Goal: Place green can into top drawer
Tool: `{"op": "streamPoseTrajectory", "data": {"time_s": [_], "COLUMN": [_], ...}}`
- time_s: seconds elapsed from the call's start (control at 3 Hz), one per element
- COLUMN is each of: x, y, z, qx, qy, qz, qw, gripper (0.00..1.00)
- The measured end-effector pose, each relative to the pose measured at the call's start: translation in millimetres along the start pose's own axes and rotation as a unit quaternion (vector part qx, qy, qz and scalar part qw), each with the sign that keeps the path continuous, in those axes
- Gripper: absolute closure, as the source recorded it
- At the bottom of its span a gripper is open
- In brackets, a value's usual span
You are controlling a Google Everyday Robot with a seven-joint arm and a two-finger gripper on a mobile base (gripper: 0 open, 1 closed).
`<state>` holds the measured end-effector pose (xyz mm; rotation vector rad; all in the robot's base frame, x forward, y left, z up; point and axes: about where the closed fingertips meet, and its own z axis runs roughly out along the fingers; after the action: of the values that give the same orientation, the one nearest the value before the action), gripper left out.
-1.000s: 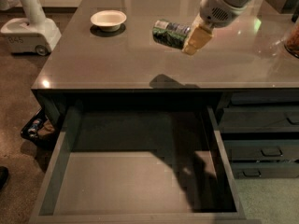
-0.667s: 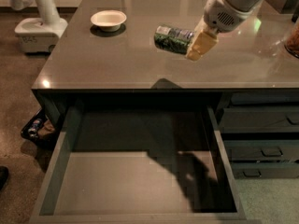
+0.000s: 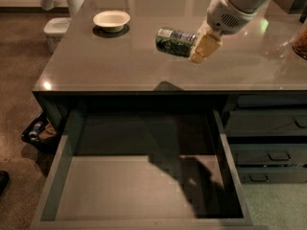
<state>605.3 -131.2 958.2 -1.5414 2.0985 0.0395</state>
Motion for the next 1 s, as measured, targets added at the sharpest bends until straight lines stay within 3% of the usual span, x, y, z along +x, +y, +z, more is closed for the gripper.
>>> {"op": "streamPoseTrajectory", "data": {"time_s": [0.33,0.67,1.0], "x": [5,19,29], "y": [15,56,89], "z": [-13,-48,-73], "qx": [-0.001,-0.008,0.008], "qy": [0.0,-0.002,0.006], "qz": [-0.004,-0.003,-0.006], "qw": [1.0,1.0,0.9999], "gripper": [1.0,1.0,1.0]}}
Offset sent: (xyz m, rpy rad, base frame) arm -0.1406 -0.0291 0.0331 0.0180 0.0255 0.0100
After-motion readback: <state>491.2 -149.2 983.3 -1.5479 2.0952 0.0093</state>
